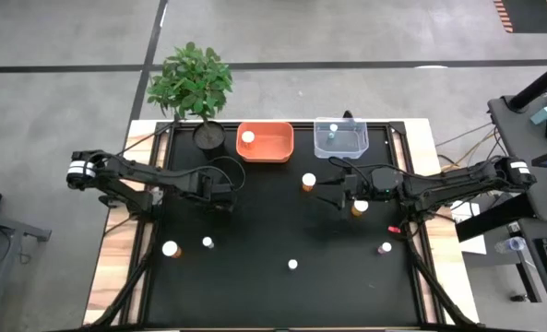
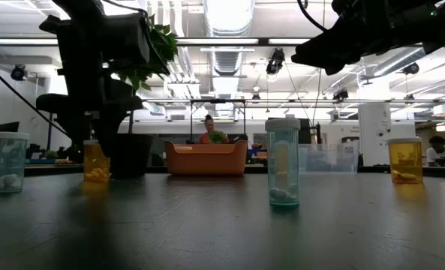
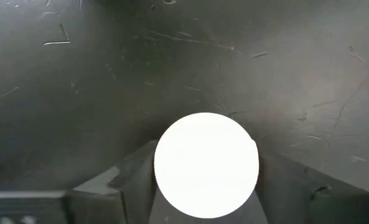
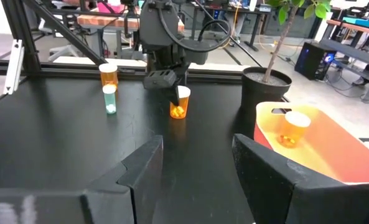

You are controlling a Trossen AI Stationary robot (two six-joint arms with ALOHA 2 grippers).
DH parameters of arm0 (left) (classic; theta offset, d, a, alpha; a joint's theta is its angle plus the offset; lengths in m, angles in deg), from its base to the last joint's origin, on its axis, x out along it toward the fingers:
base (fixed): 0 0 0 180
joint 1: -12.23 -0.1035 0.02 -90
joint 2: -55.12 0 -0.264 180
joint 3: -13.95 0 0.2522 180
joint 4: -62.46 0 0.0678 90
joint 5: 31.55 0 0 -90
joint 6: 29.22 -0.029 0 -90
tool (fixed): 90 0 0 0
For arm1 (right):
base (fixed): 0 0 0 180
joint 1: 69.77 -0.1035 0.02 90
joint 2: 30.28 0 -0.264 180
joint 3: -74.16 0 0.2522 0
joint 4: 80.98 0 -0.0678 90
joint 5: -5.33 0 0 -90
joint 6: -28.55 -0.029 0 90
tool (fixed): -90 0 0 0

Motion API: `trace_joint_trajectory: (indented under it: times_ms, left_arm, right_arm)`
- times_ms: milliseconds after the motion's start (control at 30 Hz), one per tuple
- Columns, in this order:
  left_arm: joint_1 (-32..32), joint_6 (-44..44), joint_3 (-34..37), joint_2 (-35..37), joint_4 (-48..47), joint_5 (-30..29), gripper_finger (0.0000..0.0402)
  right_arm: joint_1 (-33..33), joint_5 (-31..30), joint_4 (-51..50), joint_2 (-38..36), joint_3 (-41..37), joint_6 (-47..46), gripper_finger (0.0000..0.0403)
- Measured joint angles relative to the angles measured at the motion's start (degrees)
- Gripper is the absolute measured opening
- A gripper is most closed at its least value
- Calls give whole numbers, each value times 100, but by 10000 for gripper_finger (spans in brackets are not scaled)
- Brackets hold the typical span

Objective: Pick and place medicine bottles into bin by pill shape (circle, oval)
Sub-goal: Put the orange pill bottle into the orange bin

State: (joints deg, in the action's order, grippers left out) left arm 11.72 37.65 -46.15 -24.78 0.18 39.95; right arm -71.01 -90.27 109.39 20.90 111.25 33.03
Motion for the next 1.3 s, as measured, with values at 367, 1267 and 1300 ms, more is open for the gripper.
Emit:
trace_joint_trajectory:
  times_ms: [367,1267,1300]
  left_arm:
    - [141,-227,-563,4,-2,27,183]
    - [-225,-3123,-5435,-2666,-151,-129,187]
    - [-289,-3190,-5595,-2756,-132,-130,187]
  right_arm:
    - [4,-2,-122,2,-2,25,187]
    - [153,41,-1024,-1228,168,1365,187]
    - [153,122,-1135,-1348,166,1365,187]
